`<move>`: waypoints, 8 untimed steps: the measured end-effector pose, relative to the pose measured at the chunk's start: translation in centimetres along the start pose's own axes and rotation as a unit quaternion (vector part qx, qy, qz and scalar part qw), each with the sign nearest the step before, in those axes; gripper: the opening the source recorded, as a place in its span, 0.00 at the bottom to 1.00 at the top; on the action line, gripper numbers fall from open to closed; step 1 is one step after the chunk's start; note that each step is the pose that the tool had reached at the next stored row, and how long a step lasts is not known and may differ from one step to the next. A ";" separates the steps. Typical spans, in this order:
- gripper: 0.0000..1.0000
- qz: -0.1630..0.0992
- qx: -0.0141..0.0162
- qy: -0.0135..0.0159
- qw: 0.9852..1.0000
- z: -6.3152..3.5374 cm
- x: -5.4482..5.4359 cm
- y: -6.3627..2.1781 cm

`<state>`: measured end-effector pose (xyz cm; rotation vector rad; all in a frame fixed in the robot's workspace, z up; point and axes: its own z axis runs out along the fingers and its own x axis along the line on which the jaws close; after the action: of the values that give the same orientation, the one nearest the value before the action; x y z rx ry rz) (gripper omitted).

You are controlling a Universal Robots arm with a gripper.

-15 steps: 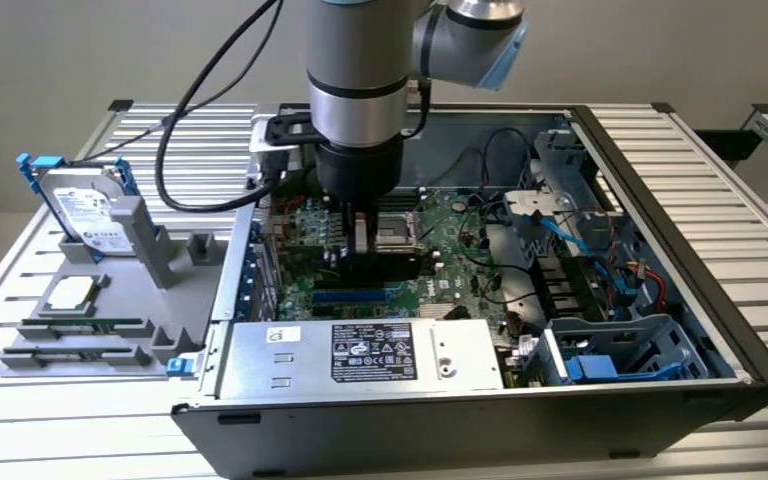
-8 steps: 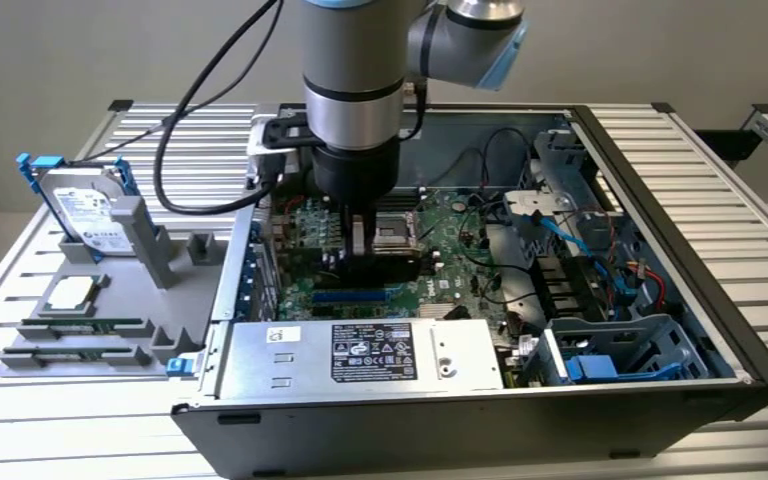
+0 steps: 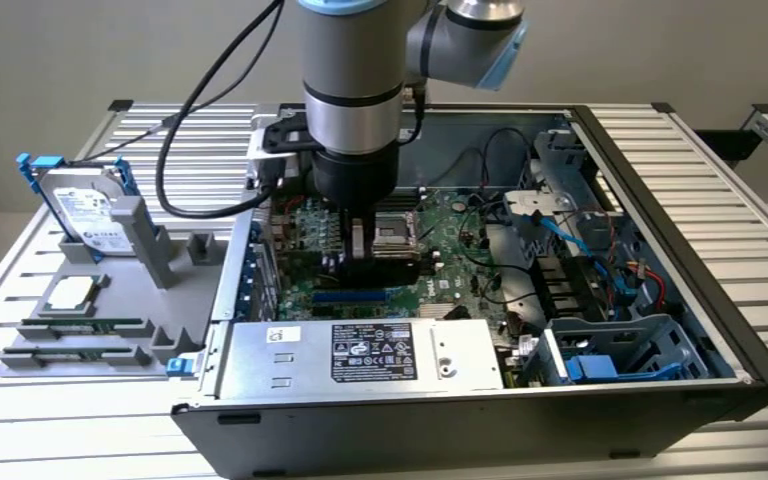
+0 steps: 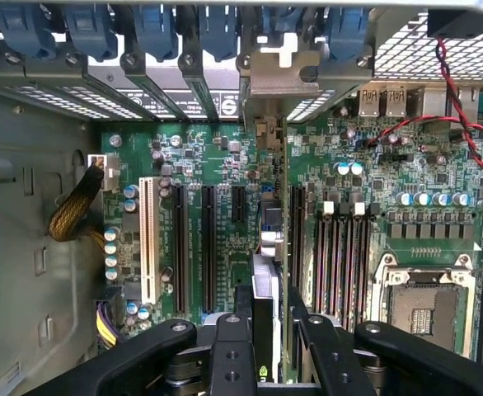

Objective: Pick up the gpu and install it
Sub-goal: 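Insert the gpu into the slot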

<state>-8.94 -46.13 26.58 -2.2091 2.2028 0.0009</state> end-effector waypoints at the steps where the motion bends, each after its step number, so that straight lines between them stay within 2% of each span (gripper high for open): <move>1: 0.27 0.000 0.000 0.000 1.000 0.02 0.0 0.01; 8: 0.27 0.000 0.000 0.000 1.000 0.19 0.0 0.13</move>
<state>-9.06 -46.13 26.40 -2.2094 2.2033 0.0018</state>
